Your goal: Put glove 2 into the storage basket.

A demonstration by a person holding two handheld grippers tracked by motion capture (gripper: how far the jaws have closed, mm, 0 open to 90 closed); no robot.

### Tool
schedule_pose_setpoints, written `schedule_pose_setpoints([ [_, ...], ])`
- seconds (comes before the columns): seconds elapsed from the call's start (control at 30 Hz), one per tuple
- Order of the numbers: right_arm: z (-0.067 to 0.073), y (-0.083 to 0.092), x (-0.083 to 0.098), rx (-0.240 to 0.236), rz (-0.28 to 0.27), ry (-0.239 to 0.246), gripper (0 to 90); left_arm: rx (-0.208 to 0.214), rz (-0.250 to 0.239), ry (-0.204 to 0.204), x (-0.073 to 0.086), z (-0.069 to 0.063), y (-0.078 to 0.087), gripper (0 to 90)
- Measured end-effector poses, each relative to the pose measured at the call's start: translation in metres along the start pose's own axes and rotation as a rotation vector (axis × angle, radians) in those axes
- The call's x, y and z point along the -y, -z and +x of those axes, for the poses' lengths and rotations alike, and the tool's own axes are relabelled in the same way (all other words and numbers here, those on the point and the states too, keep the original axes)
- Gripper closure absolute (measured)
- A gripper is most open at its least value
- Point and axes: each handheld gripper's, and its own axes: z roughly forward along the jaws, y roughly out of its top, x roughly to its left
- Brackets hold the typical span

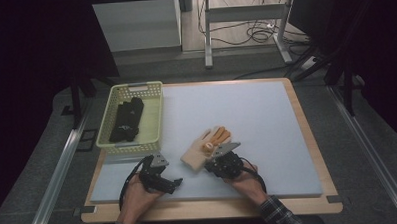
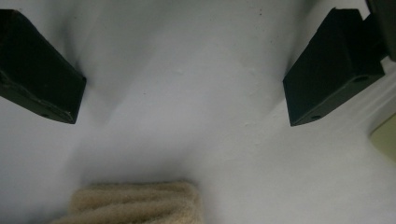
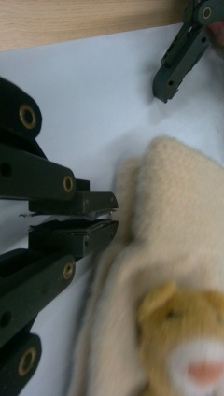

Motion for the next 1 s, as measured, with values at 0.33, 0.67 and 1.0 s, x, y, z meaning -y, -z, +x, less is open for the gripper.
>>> schedule_pose_setpoints([
  [0.33,-0.028,0.039,0.024,0.102,-0.017,-0.07,58.8,0.002,-0.003,0.008,0.0,0.0,0.0,0.0],
  [0.67,-0.057,0.067,0.053,0.228,-0.013,-0.141,34.0,0.016,0.009,0.054,-0.006,-0.001,0.001,0.0],
  [1.0,-0.079,0.089,0.076,0.332,-0.012,-0.218,23.5,0.063,0.009,0.028,-0.037,-0.014,-0.001,0.0],
])
